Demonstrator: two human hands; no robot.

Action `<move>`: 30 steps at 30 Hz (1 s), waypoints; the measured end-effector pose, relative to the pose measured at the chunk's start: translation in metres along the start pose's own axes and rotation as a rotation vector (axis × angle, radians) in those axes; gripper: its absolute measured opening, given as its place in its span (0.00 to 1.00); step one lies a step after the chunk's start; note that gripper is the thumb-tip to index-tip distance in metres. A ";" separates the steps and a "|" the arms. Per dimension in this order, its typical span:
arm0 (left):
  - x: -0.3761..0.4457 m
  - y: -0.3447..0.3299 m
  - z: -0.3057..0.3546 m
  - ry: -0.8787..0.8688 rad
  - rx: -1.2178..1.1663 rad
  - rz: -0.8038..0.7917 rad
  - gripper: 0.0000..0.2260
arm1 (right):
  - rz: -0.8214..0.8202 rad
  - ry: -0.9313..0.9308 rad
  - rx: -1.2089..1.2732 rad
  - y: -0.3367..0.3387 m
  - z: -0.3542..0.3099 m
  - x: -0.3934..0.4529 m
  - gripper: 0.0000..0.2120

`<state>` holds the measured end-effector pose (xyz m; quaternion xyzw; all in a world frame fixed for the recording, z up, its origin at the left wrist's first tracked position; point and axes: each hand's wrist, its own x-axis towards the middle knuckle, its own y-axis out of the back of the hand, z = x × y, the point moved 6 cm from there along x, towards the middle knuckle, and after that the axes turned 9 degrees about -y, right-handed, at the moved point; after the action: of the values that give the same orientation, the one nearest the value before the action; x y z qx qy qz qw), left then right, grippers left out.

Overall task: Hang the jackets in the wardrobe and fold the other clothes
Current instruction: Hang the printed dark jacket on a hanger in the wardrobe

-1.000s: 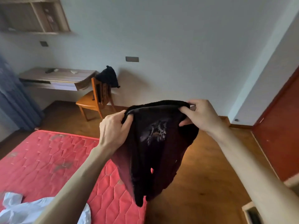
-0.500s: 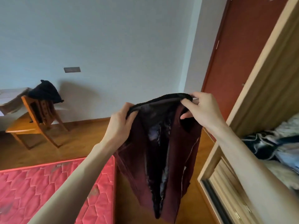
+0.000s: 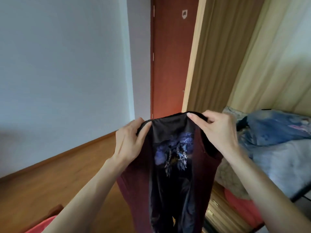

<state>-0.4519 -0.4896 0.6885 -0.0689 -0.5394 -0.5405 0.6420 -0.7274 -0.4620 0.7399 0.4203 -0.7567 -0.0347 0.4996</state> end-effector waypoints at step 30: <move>0.257 -0.178 0.030 -0.254 -0.491 -0.026 0.19 | 0.314 -0.242 -0.079 0.053 0.120 0.148 0.26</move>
<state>-0.6497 -0.7009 0.8097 -0.2829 -0.4691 -0.6503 0.5264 -0.8756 -0.5716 0.8127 0.2697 -0.8657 -0.0363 0.4202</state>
